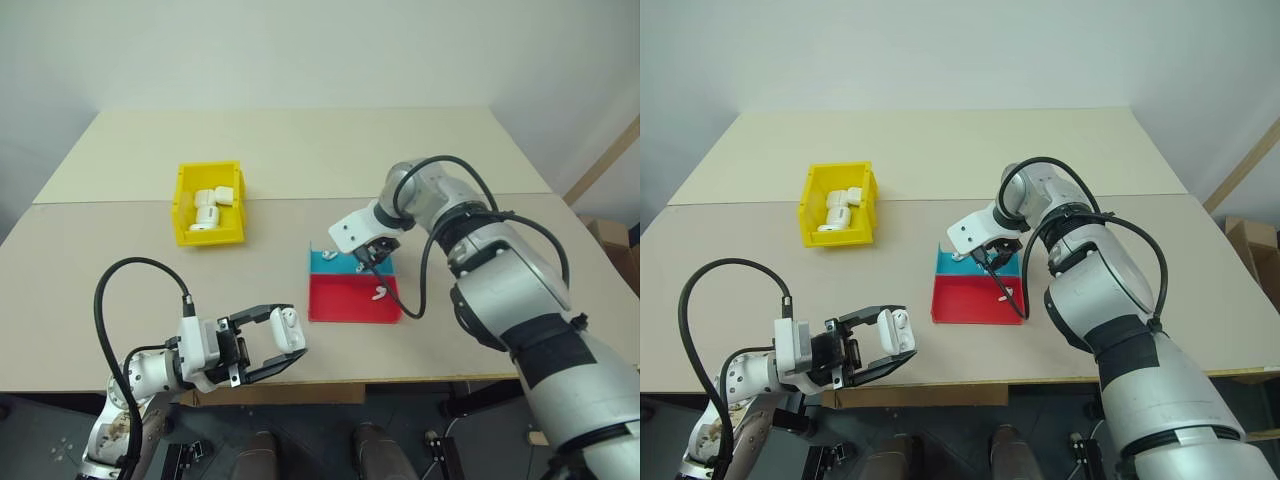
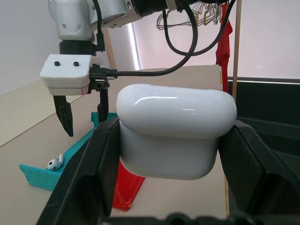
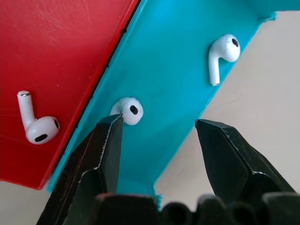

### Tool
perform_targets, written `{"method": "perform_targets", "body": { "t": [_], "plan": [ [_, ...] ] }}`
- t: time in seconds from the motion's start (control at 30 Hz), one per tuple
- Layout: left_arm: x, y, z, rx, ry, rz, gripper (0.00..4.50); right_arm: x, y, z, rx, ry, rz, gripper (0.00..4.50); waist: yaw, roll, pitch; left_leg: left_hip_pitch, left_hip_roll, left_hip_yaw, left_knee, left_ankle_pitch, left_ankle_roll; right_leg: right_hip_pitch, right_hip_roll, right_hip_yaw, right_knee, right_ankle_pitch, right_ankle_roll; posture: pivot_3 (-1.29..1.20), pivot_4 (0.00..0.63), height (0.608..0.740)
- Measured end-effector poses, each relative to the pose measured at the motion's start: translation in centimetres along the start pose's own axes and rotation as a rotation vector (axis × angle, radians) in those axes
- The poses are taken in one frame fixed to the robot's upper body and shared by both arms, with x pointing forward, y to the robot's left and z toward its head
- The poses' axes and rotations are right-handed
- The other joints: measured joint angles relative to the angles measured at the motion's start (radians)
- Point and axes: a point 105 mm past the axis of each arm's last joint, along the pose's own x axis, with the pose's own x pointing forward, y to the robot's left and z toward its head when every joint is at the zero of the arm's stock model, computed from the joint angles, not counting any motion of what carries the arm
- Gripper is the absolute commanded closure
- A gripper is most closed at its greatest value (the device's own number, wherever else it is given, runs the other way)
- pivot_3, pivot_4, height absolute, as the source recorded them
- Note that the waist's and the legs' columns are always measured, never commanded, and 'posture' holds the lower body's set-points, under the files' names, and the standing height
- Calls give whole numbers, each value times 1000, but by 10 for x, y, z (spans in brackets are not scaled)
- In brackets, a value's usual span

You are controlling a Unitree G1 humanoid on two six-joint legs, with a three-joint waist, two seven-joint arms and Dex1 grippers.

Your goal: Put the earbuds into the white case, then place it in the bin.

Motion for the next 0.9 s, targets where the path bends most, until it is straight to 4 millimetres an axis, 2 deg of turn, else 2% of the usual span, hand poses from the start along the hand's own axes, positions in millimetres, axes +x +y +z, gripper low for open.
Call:
{"method": "perform_targets", "body": {
  "t": [0.2,0.9],
  "plan": [
    [0,0,-4,-3,14,3,1686,3,0,3,110,-14,19,1583,0,0,0,0,0,0,0,0,0,0,0,0,0,0,0,0,150,740],
    [0,1,-3,14,11,11,1686,3,-5,-8,113,56,-41,1583,0,0,0,0,0,0,0,0,0,0,0,0,0,0,0,0,150,740]
  ]
}}
